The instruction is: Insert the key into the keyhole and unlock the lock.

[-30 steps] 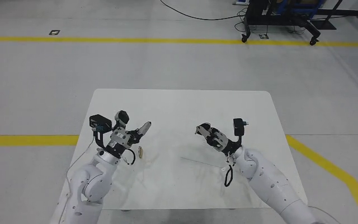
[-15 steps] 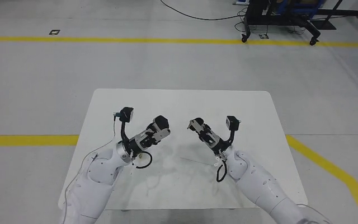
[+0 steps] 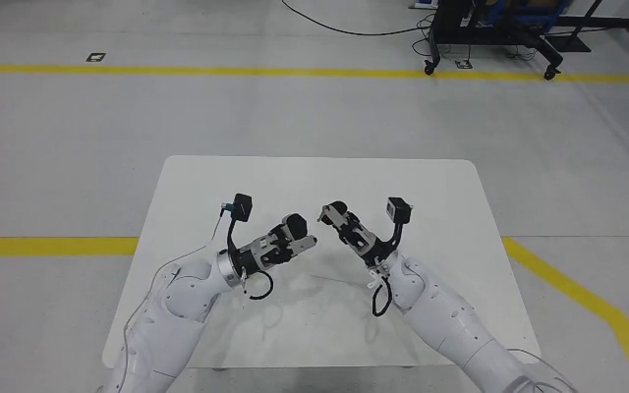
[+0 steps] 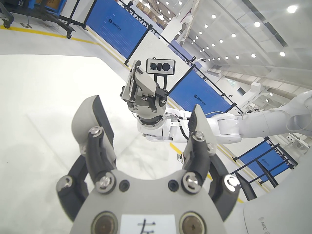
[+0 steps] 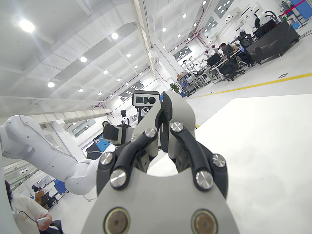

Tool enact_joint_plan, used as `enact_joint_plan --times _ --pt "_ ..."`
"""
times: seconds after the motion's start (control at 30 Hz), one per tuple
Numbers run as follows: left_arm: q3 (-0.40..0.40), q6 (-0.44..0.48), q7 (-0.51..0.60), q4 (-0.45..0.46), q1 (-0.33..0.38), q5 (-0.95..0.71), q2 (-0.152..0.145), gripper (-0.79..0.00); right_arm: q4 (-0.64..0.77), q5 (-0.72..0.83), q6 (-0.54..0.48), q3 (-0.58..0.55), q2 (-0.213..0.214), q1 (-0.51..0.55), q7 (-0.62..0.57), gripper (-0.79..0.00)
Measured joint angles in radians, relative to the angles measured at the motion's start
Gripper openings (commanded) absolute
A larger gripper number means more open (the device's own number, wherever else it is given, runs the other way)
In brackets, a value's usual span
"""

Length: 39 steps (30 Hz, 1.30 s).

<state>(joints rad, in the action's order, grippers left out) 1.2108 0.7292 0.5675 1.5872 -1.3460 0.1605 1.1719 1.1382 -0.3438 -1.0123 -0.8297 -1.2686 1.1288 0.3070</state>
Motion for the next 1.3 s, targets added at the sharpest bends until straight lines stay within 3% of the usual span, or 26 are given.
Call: enact_joint_plan --times 0.03,0.37,0.43,0.47,0.57,0.7,0.8,0.97,1.07,1.23,1.3 --pt "-0.004 -0.003 -0.001 -0.005 0.002 -0.007 0.000 -0.397 0.000 0.003 0.000 0.001 -0.002 0.000 -0.002 -0.785" --pt "-0.034 -0.008 0.008 -0.061 0.032 -0.083 0.002 -0.496 -0.013 0.026 0.000 0.001 -0.018 0.007 -0.022 -0.785" --pt "-0.037 -0.009 0.006 -0.071 0.035 -0.105 0.002 -0.582 -0.014 0.033 0.000 0.002 -0.020 0.007 -0.029 -0.785" --pt "-0.038 -0.009 0.007 -0.077 0.037 -0.122 0.002 -0.680 -0.015 0.036 0.000 0.001 -0.021 0.006 -0.034 -0.785" --pt "-0.038 -0.004 0.018 -0.089 0.044 -0.145 0.001 -0.760 -0.017 0.039 0.000 0.000 -0.023 0.006 -0.044 -0.785" --pt "-0.041 -0.003 0.026 -0.094 0.047 -0.157 -0.001 -0.739 -0.023 0.041 0.000 -0.004 -0.026 0.004 -0.054 -0.785" --pt "-0.043 -0.001 0.031 -0.096 0.049 -0.163 -0.001 -0.785 -0.024 0.046 0.000 -0.005 -0.029 0.002 -0.061 -0.785" --pt "-0.047 -0.002 0.035 -0.100 0.052 -0.168 -0.003 -0.785 -0.028 0.054 0.000 -0.009 -0.033 -0.001 -0.073 -0.785" --pt "-0.048 -0.002 0.035 -0.104 0.054 -0.169 -0.004 -0.748 -0.027 0.058 0.000 -0.013 -0.034 -0.002 -0.079 -0.785" --pt "-0.052 0.004 0.034 -0.109 0.056 -0.174 -0.005 -0.785 -0.028 0.058 0.000 -0.025 -0.035 -0.001 -0.083 -0.785" --pt "-0.054 0.009 0.036 -0.111 0.057 -0.176 -0.005 -0.714 -0.025 0.057 0.000 -0.026 -0.037 -0.002 -0.087 -0.785"
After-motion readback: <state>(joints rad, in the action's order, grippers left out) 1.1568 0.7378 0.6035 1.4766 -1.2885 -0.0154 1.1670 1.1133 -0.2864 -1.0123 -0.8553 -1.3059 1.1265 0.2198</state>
